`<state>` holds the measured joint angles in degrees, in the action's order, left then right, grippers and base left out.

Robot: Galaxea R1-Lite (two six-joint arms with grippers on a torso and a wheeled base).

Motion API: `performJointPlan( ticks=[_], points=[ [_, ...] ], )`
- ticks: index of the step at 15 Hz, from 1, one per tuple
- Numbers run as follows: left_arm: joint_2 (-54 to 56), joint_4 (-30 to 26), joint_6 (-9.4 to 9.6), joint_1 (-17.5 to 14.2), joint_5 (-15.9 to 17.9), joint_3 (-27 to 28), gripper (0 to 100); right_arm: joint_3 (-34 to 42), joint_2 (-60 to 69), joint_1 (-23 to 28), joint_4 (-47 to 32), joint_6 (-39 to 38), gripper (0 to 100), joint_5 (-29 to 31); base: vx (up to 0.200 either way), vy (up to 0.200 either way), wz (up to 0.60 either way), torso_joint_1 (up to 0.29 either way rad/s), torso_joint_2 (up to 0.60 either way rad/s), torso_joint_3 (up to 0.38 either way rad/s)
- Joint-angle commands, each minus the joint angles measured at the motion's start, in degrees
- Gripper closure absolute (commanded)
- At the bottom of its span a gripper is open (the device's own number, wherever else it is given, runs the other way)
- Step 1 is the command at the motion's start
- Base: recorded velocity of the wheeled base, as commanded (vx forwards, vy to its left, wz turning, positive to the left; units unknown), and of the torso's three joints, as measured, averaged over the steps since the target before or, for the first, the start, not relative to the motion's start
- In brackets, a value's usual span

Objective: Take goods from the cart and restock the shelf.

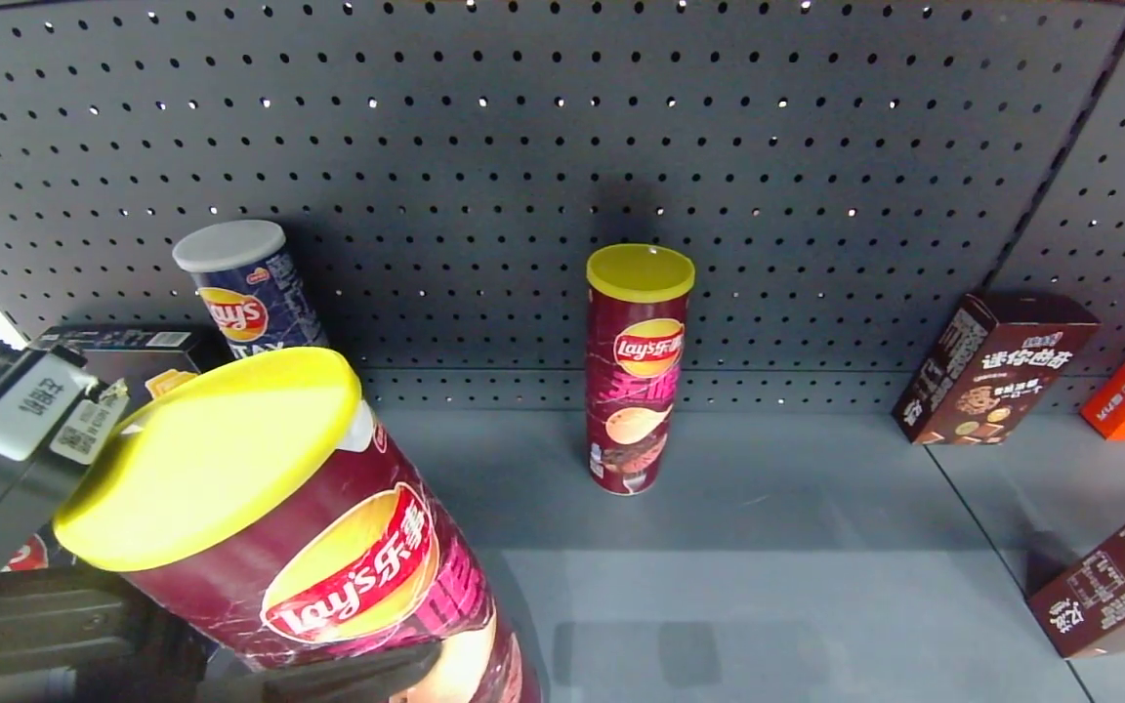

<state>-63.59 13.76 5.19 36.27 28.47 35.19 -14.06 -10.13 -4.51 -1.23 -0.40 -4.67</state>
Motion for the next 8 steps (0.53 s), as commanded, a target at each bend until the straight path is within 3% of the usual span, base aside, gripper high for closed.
performJointPlan(
  ticks=[1,2,3,6,8],
  points=[
    [-0.05,0.04,-0.01,-0.32,0.01,-0.13,100,-13.1,-15.01,-6.3,-0.35,0.49,0,-3.86,0.0,0.0,0.0,0.0,0.0,0.0],
    [-0.05,0.04,-0.01,-0.32,0.01,-0.13,100,-13.1,-15.01,-6.3,-0.35,0.49,0,-3.86,0.0,0.0,0.0,0.0,0.0,0.0],
    [-0.13,0.04,-0.01,-0.5,0.1,-0.13,100,-18.46,-21.6,-8.76,-0.44,1.81,0,-7.9,0.0,0.0,0.0,0.0,0.0,0.0],
    [-0.13,0.04,-0.01,-0.5,0.1,0.05,100,-21.8,-28.37,-10.87,-0.35,6.38,0,-8.51,0.0,0.0,0.0,0.0,0.0,0.0],
    [-0.13,0.04,-0.01,-0.5,0.1,0.05,100,-27.6,-38.3,-15.26,0.0,8.75,0,-9.22,0.0,0.0,0.0,0.0,0.0,0.0]
  ],
)
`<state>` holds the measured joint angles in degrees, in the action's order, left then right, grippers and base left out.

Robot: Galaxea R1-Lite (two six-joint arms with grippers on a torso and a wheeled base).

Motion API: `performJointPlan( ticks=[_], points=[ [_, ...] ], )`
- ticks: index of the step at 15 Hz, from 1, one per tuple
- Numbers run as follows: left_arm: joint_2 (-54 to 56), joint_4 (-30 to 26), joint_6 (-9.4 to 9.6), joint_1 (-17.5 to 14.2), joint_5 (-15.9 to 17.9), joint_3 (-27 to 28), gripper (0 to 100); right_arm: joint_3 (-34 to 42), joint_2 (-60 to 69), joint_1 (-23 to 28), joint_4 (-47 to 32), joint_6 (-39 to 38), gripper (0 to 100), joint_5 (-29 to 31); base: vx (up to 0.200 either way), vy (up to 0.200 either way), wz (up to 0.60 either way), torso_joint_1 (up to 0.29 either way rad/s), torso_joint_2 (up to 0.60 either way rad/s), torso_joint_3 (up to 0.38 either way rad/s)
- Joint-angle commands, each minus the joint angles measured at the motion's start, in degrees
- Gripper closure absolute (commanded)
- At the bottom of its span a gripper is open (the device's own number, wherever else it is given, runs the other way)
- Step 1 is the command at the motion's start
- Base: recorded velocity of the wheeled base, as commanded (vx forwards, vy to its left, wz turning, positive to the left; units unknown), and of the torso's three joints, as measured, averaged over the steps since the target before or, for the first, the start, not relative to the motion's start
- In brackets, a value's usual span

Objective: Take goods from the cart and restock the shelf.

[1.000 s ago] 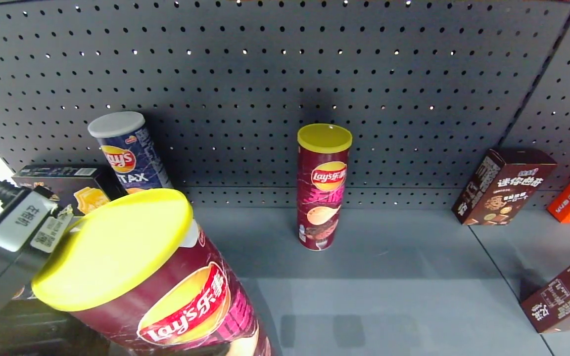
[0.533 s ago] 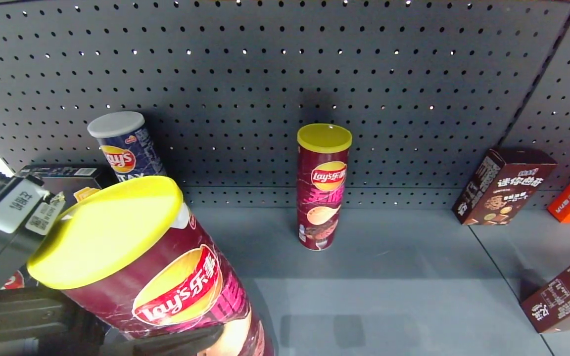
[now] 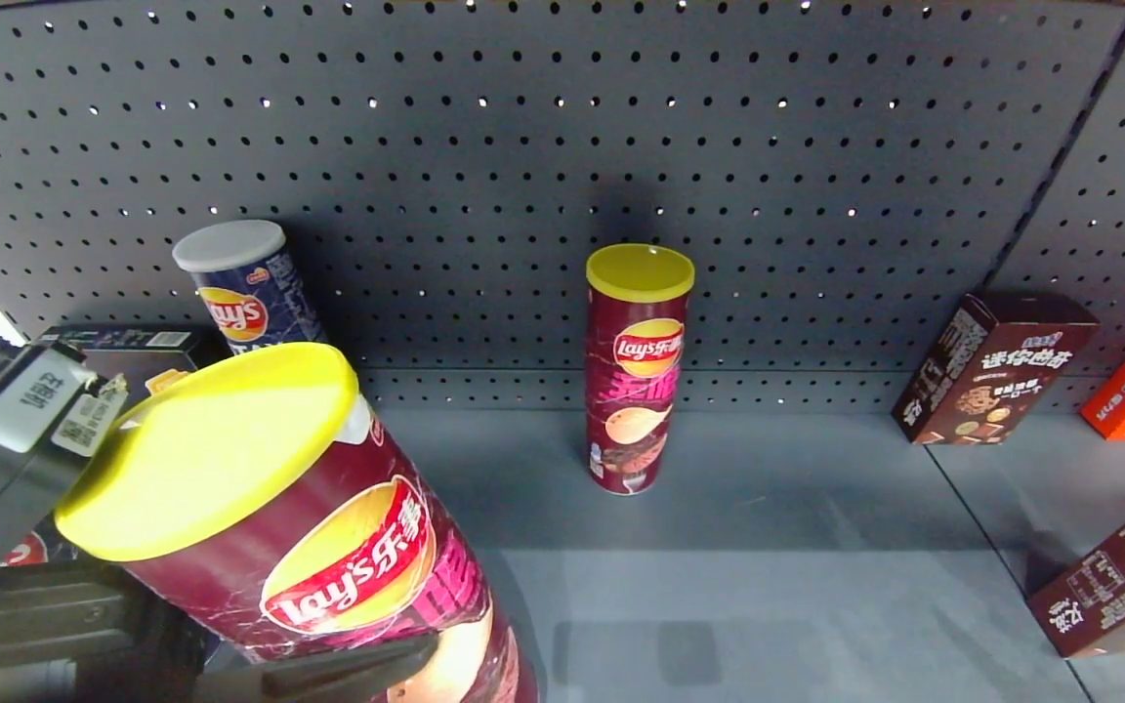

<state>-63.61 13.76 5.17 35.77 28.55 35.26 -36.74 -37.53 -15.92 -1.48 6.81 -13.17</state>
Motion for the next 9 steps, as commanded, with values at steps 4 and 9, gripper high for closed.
performJointPlan(
  ticks=[4,9],
  points=[
    [-0.11,0.04,0.02,-0.08,0.01,-0.36,100,-12.12,-21.44,-11.68,0.42,1.45,0,-2.74,0.0,0.0,0.0,0.0,0.0,0.0],
    [-0.55,0.04,-0.16,-0.52,0.28,-0.36,100,-17.22,-33.83,-13.0,4.9,-1.8,0,-5.47,0.0,0.0,0.0,0.0,0.0,0.0]
  ],
)
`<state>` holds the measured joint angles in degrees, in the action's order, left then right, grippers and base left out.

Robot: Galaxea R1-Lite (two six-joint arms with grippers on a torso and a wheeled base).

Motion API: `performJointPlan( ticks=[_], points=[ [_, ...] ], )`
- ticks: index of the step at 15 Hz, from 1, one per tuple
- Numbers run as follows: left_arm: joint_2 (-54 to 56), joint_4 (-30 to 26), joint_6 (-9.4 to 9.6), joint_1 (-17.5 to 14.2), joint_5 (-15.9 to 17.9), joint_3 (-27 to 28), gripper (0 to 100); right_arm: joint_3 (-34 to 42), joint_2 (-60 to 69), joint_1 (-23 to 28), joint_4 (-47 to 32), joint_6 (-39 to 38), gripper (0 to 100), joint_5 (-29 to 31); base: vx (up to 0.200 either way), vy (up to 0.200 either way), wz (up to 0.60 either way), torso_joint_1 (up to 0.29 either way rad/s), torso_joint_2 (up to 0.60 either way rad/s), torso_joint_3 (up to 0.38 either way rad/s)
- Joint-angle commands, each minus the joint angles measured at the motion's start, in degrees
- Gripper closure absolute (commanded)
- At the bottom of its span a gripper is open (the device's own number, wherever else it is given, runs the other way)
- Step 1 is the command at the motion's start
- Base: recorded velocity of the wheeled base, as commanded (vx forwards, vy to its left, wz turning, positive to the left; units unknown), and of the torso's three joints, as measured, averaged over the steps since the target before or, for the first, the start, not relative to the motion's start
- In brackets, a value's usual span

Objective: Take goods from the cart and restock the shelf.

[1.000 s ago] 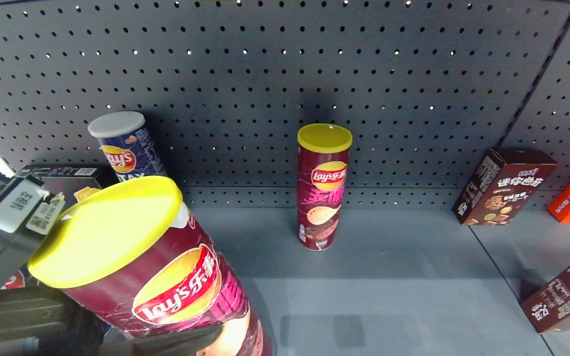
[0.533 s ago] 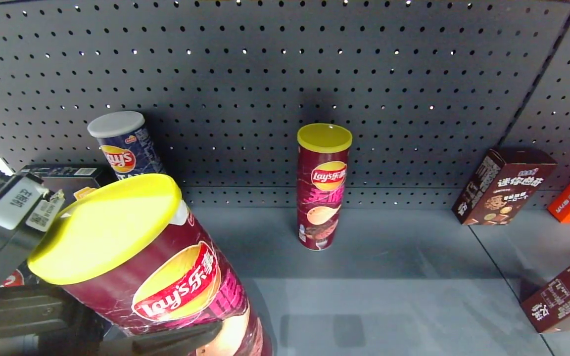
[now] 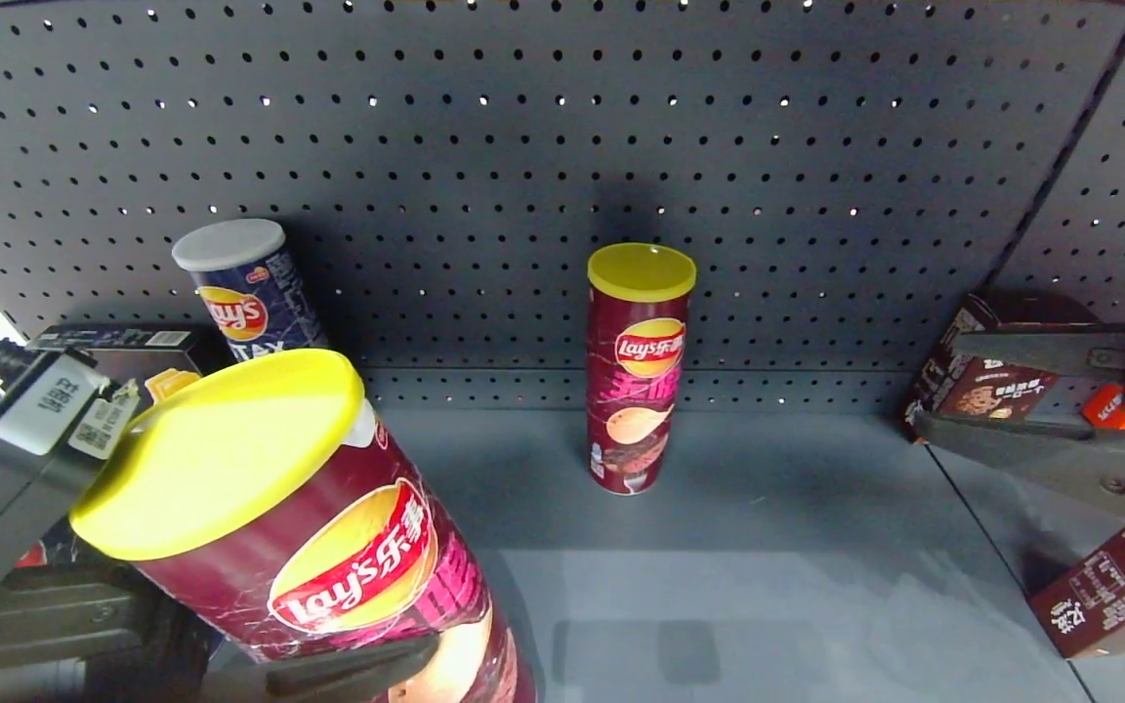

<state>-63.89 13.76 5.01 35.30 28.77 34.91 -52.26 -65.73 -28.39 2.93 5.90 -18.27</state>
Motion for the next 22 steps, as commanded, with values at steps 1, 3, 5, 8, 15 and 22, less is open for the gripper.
performJointPlan(
  ticks=[1,3,5,8,15,22],
  points=[
    [-0.27,0.04,0.0,-0.32,0.06,-0.02,100,-2.85,-6.78,-1.75,0.24,-0.89,0,-1.06,0.0,0.0,0.0,0.0,0.0,0.0],
    [-0.53,0.04,0.0,-1.29,0.32,-0.11,100,-4.69,-10.47,-3.16,0.85,-0.8,0,0.34,0.0,0.0,0.0,0.0,0.0,0.0],
    [-0.97,0.04,0.0,-1.29,0.32,-0.02,100,-6.27,-14.69,-3.95,4.11,0.25,0,2.28,0.0,0.0,0.0,0.0,0.0,0.0],
    [-0.97,0.12,0.0,-1.29,0.32,-0.28,100,-6.27,-20.49,-4.39,17.73,1.13,0,2.19,0.0,0.0,0.0,0.0,0.0,0.0],
    [-0.8,0.39,0.0,-2.08,0.41,-1.08,100,-6.1,-25.24,-5.53,28.8,1.48,0,-0.8,0.0,0.0,0.0,0.0,0.0,0.0],
    [-0.8,0.39,0.0,-2.08,0.41,-1.08,100,-5.04,-25.94,-5.45,29.51,1.92,0,-1.5,0.0,0.0,0.0,0.0,0.0,0.0]
  ],
)
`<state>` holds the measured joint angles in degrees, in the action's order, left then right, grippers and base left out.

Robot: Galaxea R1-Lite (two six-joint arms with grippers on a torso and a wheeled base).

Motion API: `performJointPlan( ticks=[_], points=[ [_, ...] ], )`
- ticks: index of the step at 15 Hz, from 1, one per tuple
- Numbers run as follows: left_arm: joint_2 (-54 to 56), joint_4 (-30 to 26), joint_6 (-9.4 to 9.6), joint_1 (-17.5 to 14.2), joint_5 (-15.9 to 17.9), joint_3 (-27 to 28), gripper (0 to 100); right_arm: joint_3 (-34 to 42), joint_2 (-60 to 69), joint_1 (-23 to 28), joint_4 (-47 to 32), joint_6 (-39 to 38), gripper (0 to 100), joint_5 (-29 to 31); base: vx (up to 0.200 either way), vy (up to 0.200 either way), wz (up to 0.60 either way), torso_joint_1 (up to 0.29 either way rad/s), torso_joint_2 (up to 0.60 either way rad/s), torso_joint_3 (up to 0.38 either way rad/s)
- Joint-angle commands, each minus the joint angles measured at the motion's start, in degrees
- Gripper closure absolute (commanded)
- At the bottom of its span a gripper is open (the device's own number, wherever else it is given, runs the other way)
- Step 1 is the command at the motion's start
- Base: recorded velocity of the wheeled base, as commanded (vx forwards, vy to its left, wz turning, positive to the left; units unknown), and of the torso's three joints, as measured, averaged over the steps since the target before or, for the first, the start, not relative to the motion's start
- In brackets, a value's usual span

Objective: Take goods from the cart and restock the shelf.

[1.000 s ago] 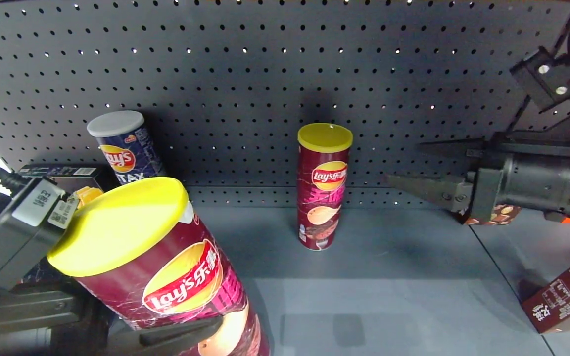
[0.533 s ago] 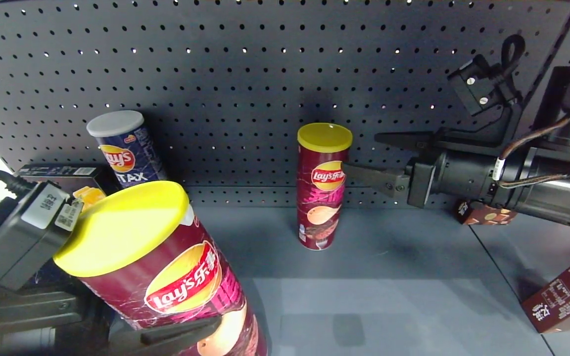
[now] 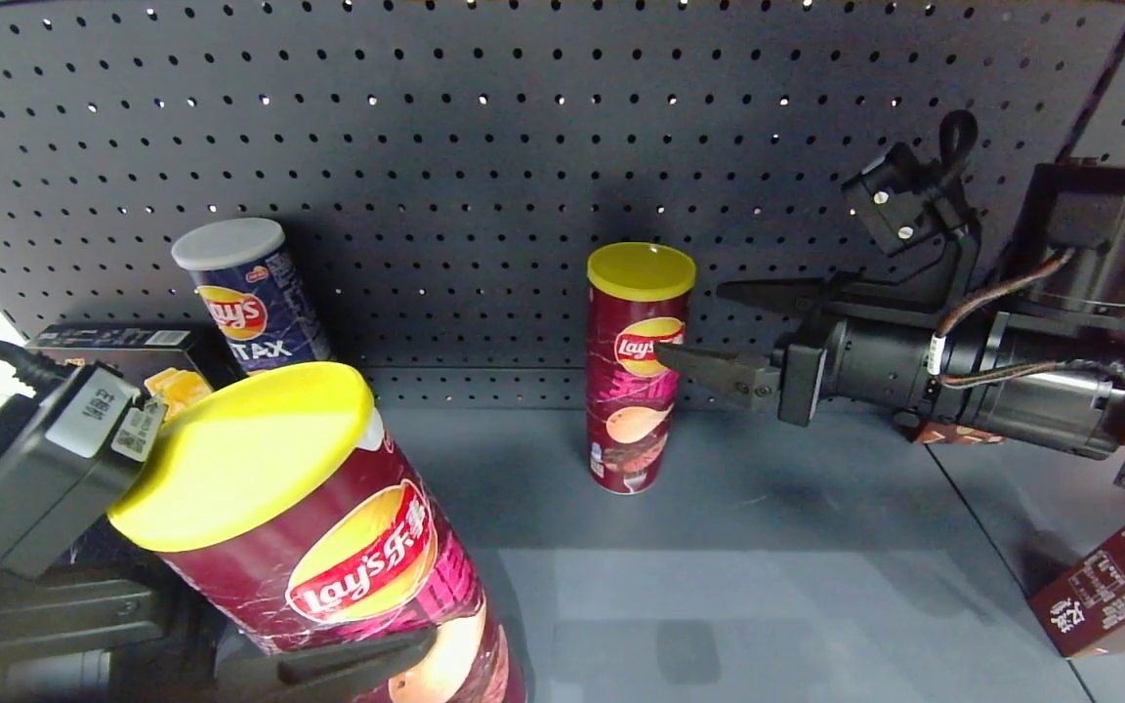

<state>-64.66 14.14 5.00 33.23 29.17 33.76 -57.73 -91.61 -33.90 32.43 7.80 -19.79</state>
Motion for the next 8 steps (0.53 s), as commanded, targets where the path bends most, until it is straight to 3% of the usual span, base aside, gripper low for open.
performJointPlan(
  ticks=[1,8],
  points=[
    [-0.03,0.01,0.01,-0.01,0.01,0.08,100,0.69,-0.41,0.06,0.18,0.02,0,0.01,0.0,0.0,0.0,0.0,0.0,0.0],
    [0.06,0.19,0.01,-0.01,0.01,0.08,100,2.19,-4.01,0.33,2.47,0.02,0,-2.28,0.0,0.0,0.0,0.0,0.0,0.0]
  ],
)
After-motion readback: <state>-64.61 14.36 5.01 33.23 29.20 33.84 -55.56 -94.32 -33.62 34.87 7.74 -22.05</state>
